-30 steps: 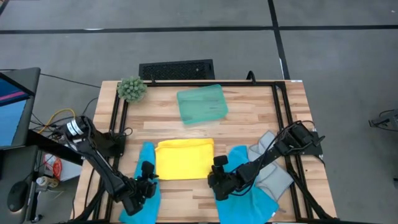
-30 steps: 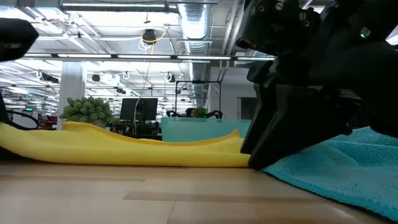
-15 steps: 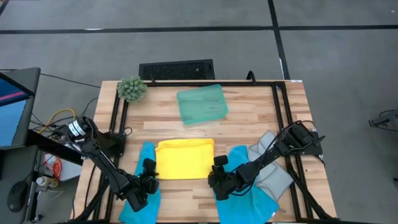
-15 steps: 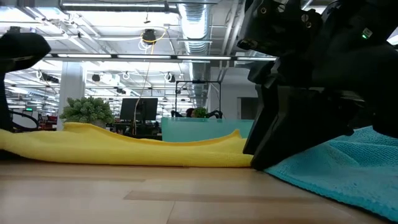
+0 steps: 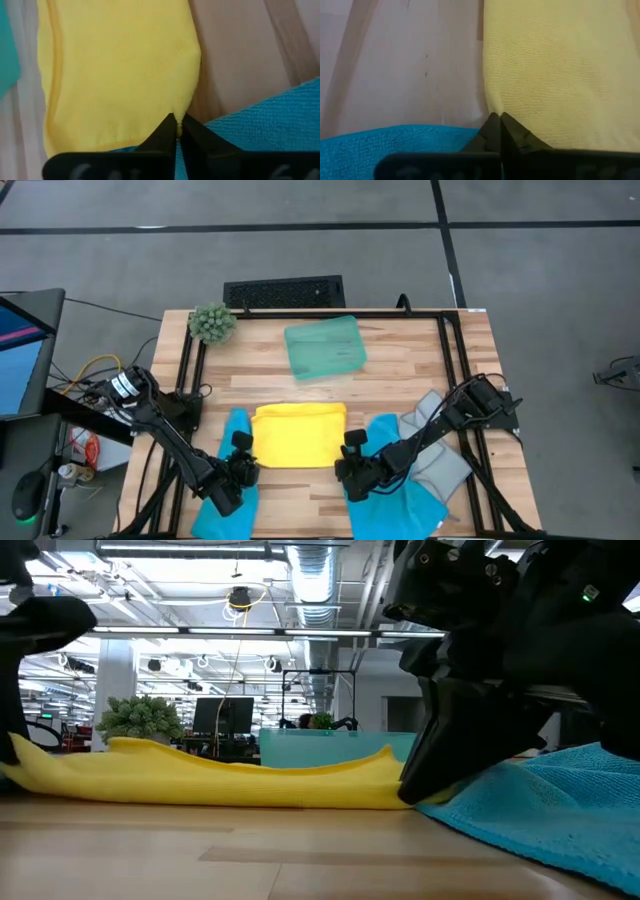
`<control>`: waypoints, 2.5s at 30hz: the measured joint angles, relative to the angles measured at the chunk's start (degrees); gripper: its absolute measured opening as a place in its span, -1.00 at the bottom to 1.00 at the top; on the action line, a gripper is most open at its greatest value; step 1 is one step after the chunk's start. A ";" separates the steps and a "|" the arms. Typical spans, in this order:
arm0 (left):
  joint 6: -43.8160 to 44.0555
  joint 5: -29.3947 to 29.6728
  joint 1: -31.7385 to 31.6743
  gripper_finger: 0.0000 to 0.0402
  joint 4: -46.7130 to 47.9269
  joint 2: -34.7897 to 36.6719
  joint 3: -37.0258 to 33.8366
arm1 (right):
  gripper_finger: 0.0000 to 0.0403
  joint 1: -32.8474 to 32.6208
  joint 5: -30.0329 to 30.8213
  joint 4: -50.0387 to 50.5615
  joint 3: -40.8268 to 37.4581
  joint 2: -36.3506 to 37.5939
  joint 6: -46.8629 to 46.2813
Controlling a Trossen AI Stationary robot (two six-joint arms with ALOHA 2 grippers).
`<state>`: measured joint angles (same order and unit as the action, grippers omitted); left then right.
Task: Fold microfiber towels
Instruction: Fold the yellow microfiber towel
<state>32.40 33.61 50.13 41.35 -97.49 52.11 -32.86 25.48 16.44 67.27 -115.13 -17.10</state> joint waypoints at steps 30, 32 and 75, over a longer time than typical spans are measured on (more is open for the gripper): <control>8.97 12.04 -2.66 -0.99 23.24 2.86 5.09 | -0.93 11.67 3.10 19.22 9.18 8.68 6.29; 9.59 12.09 -3.32 -0.99 23.34 2.84 3.44 | -0.92 13.32 2.83 19.70 9.18 8.21 7.17; -1.55 15.05 -21.44 -0.63 5.40 2.78 -7.42 | -0.77 25.48 -1.44 16.31 1.31 8.00 8.16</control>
<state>30.85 48.66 28.69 46.75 -94.72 44.69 -7.38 24.05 32.75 68.58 -107.13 -8.94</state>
